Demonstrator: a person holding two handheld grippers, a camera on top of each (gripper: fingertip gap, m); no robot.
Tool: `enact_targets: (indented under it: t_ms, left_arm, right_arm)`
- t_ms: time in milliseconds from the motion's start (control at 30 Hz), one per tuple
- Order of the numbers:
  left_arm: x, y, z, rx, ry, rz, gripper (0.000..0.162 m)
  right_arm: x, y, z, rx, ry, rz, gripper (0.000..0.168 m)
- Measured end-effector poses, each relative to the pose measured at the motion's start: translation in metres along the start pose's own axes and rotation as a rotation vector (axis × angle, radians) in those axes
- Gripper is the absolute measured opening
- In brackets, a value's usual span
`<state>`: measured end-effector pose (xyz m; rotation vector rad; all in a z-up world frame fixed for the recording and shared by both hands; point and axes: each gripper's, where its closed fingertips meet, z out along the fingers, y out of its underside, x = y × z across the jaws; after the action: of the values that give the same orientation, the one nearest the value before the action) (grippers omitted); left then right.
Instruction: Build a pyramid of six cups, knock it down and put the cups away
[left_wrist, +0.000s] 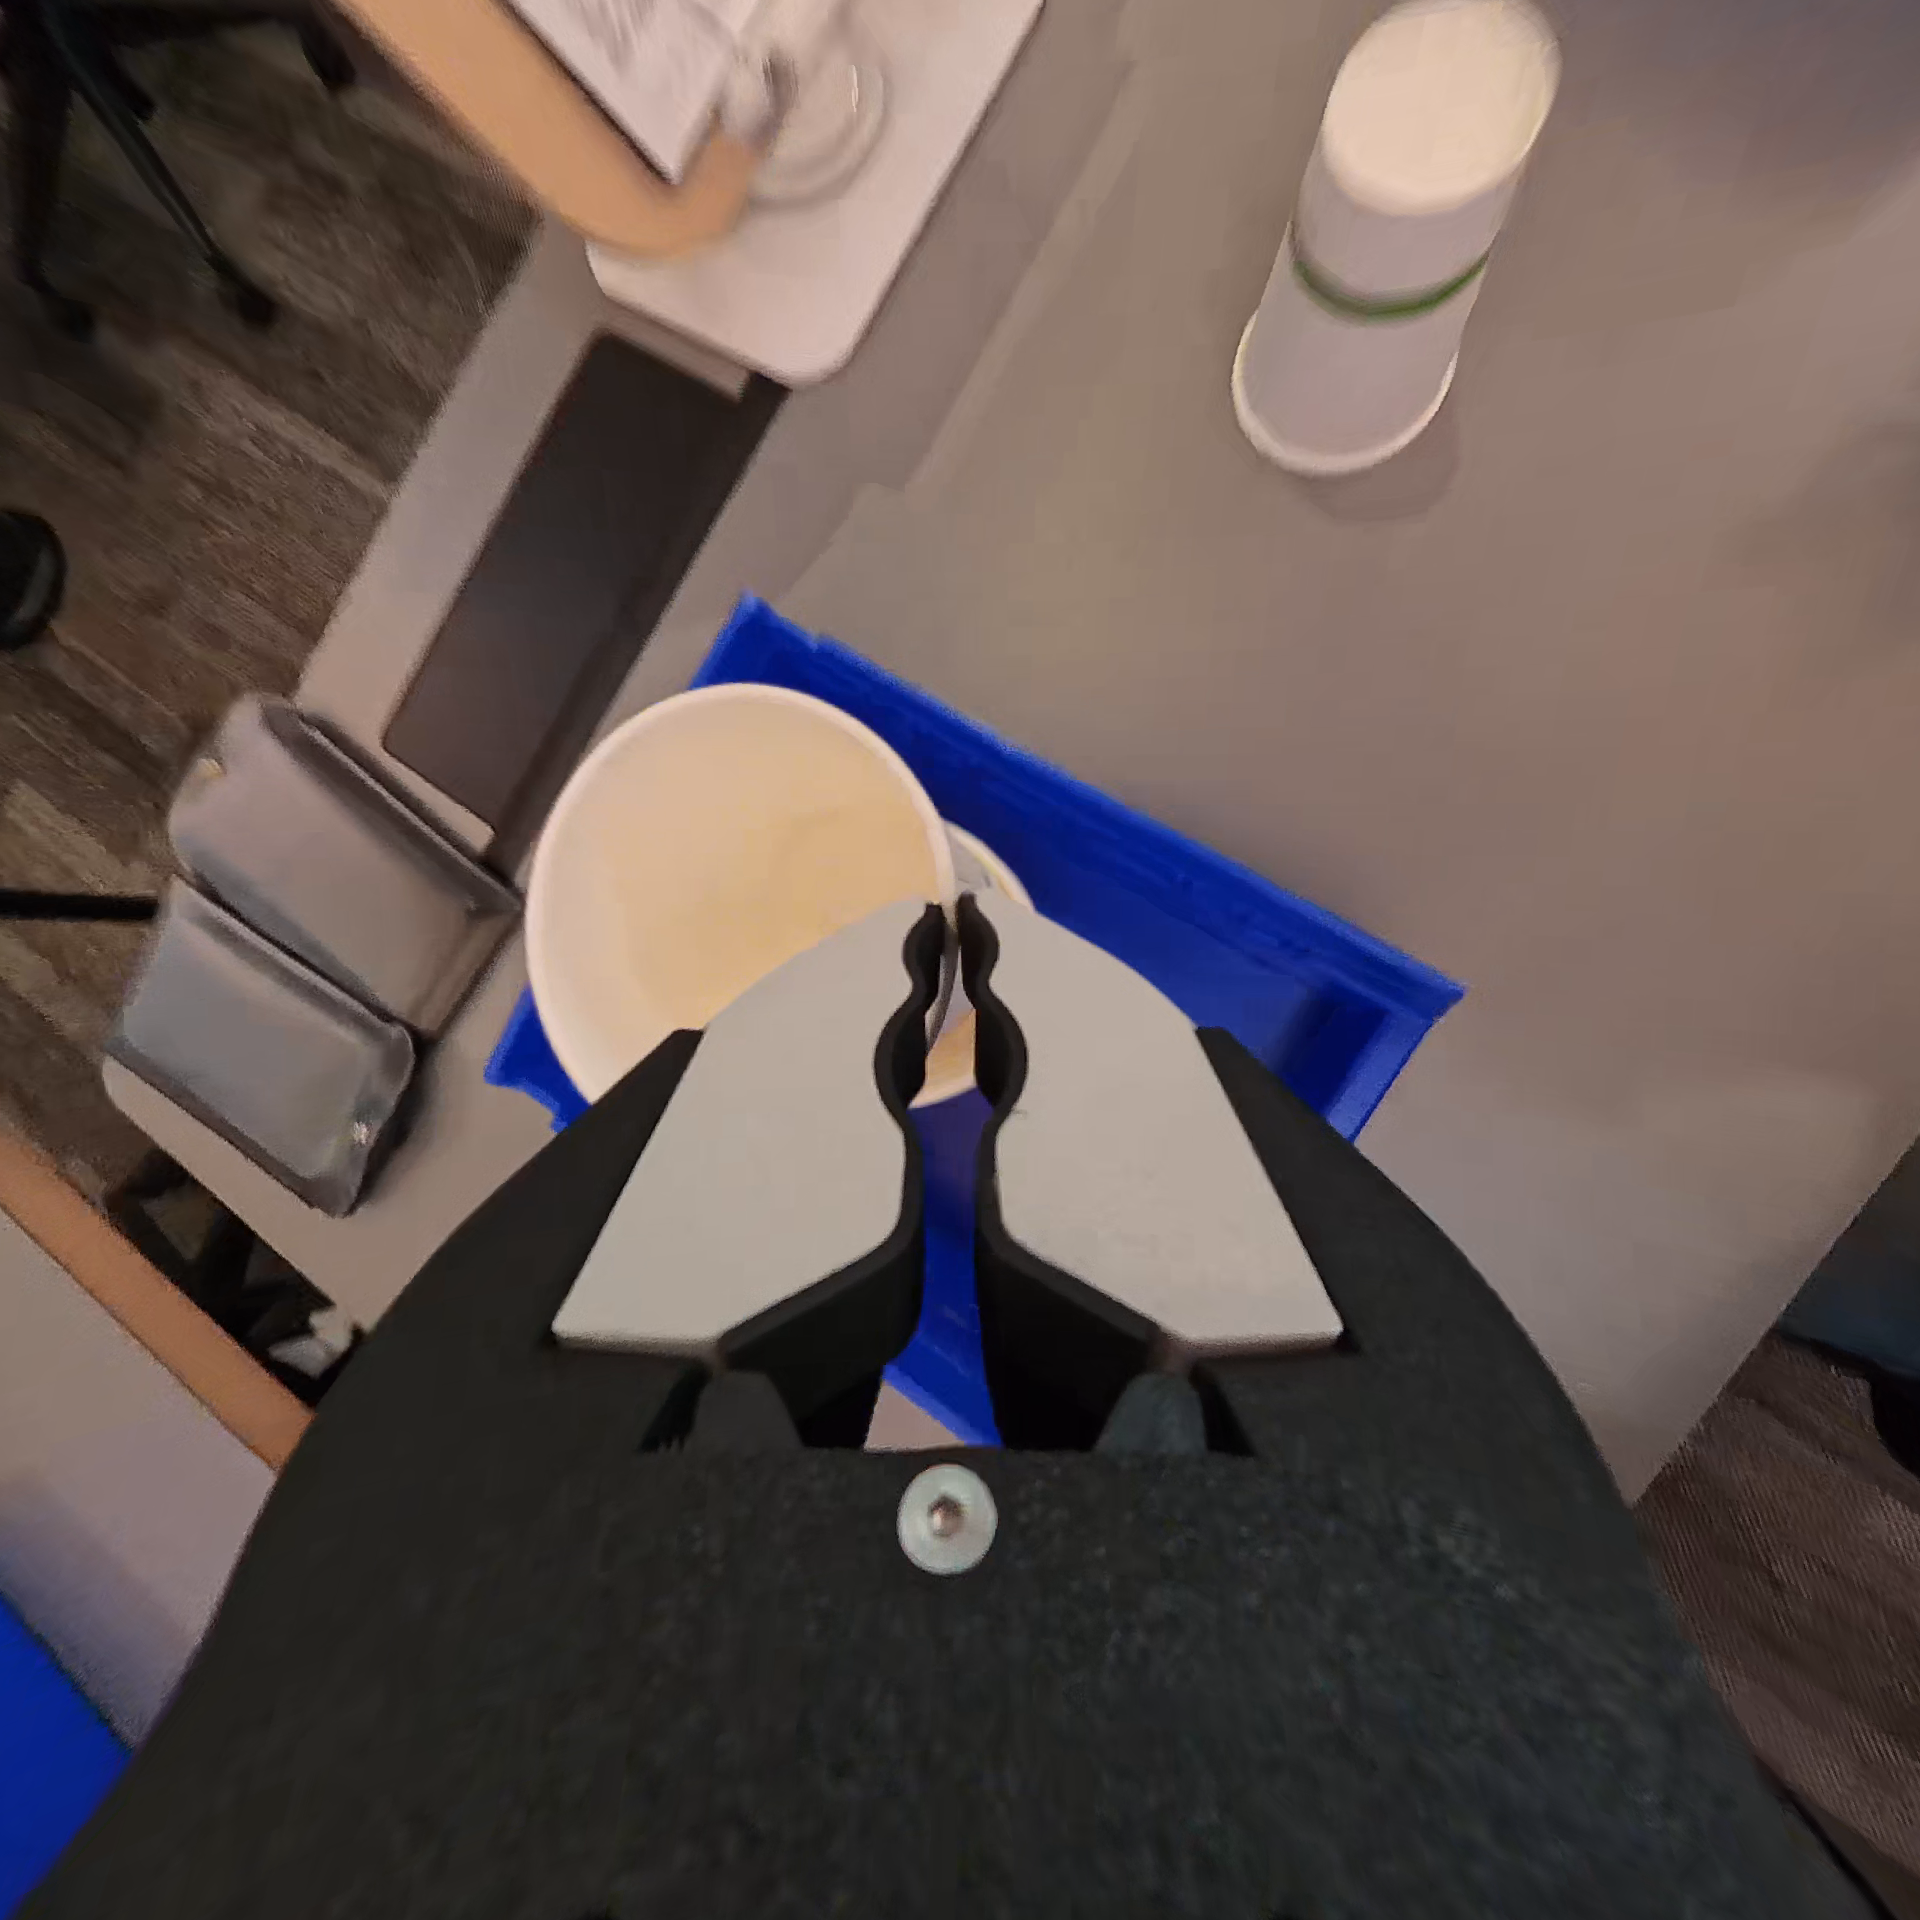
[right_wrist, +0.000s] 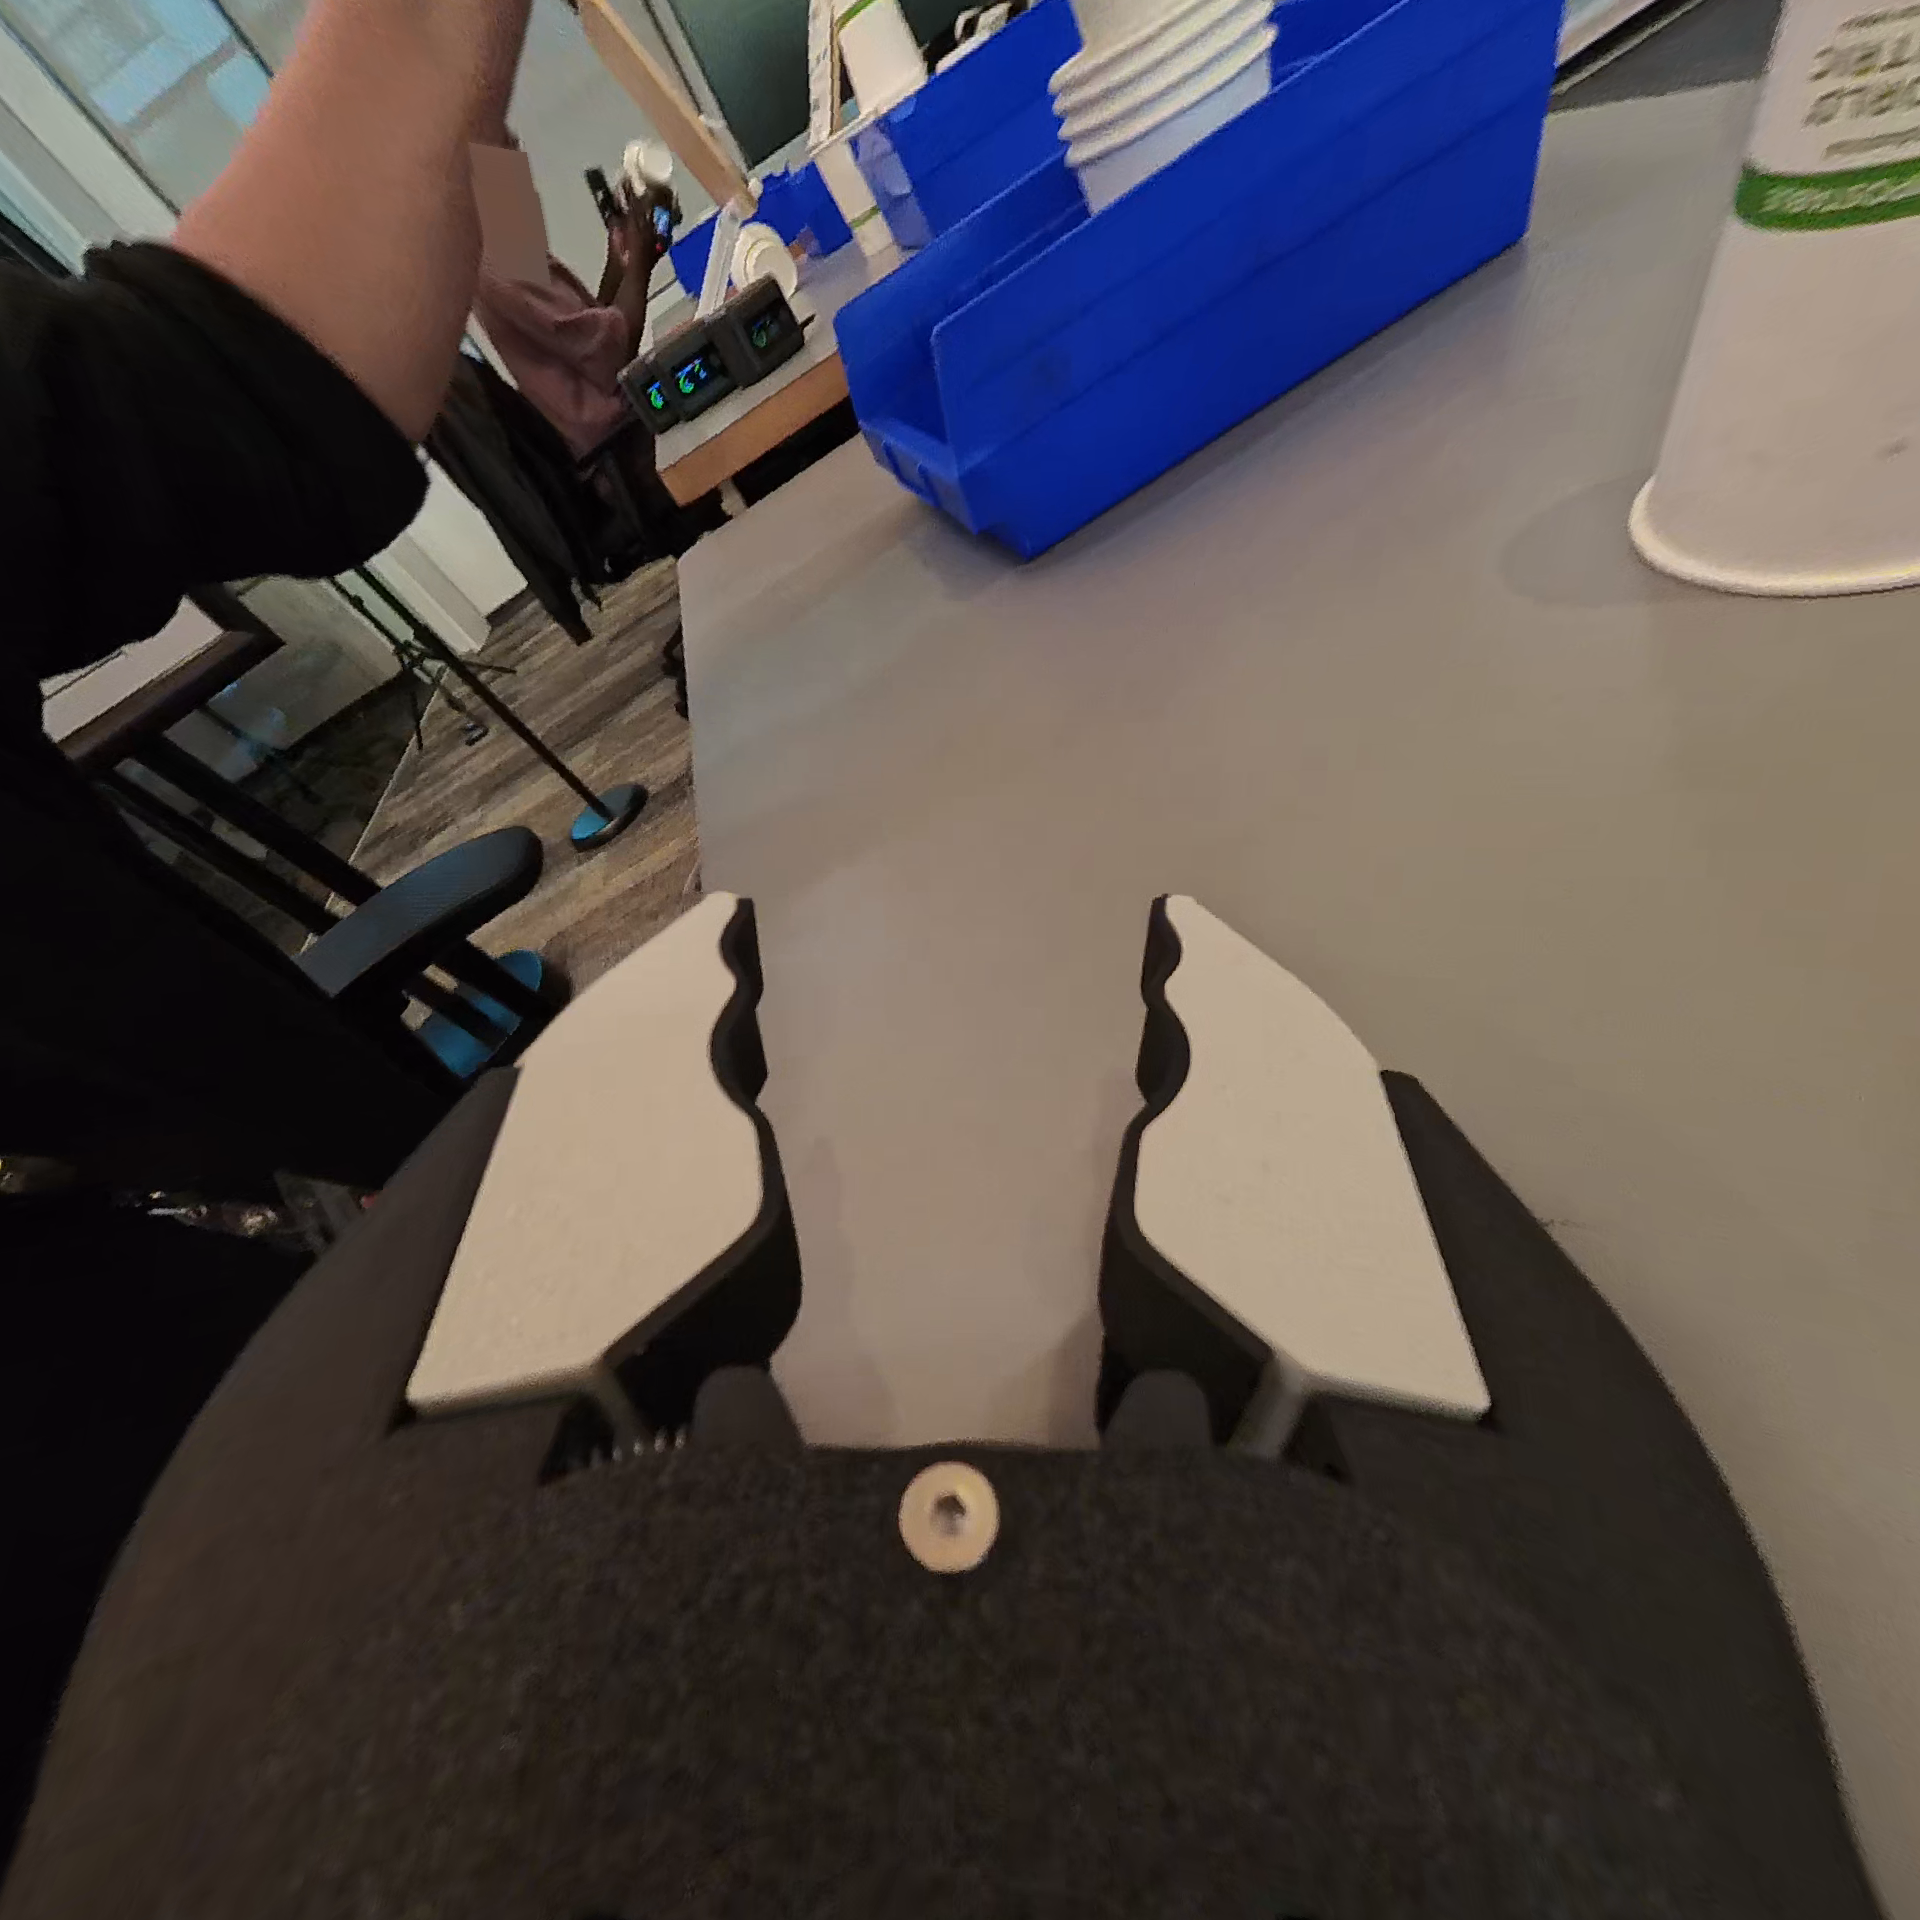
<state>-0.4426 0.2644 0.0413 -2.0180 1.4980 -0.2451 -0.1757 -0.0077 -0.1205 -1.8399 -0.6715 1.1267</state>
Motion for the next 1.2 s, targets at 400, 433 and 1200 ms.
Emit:
enact_targets:
  t_ms: [400,433,1200]
  left_arm:
    - [0.113,-0.124,-0.052,0.62,0.237,-0.021,0.002]
    - [0.129,-0.131,-0.047,0.635,0.276,-0.005,0.002]
    - [0.209,-0.121,0.037,0.47,0.264,0.111,0.079]
  right_arm:
    - [0.023,-0.102,0.045,0.412,-0.139,0.181,0.099]
    - [0.023,-0.115,0.051,0.45,-0.164,0.194,0.101]
    - [0.049,-0.139,0.033,0.243,0.091,-0.047,0.076]
